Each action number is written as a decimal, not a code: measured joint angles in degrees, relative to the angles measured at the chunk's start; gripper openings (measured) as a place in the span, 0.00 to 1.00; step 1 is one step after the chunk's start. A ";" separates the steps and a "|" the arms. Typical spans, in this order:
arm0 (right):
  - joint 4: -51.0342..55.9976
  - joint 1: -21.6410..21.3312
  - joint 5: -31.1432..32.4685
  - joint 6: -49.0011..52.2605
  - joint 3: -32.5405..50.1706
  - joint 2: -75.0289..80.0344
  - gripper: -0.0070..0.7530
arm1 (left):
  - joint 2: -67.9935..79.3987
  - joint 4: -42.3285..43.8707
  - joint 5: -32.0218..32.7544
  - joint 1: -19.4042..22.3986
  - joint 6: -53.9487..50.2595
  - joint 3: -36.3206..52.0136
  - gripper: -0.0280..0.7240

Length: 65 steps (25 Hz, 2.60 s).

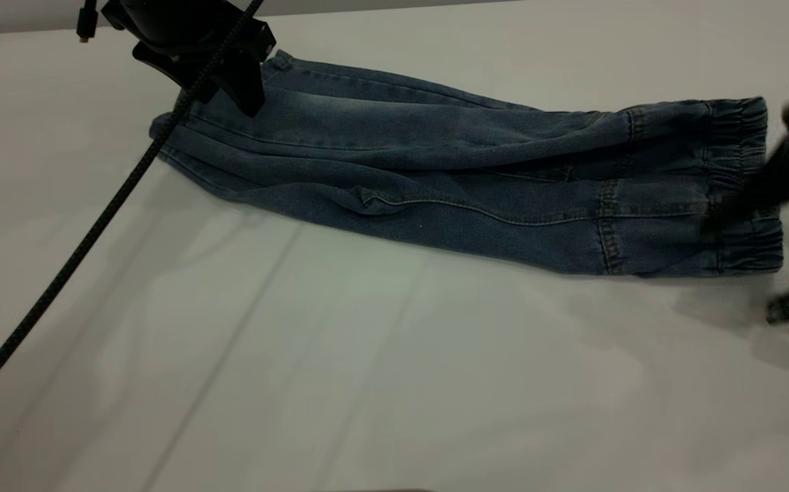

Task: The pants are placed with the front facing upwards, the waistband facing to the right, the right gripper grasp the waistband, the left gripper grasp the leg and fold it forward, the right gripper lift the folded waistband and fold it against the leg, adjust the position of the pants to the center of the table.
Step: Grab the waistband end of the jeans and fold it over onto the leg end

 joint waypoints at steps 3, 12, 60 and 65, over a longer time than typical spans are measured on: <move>3.36 0.00 -2.32 -3.08 -0.05 0.00 0.77 | 0.00 -0.37 -0.11 0.00 0.00 0.00 0.59; 17.04 0.00 -0.34 -12.91 -0.12 5.27 0.78 | 0.00 -0.49 -0.11 0.00 0.01 0.00 0.59; 22.75 0.00 -3.56 -20.73 -11.22 8.65 0.15 | 3.42 -1.17 1.31 -6.24 2.67 0.00 0.59; 22.75 -0.24 4.54 -24.10 -12.34 8.65 0.16 | 3.71 -6.45 -4.18 -8.07 2.88 0.00 0.58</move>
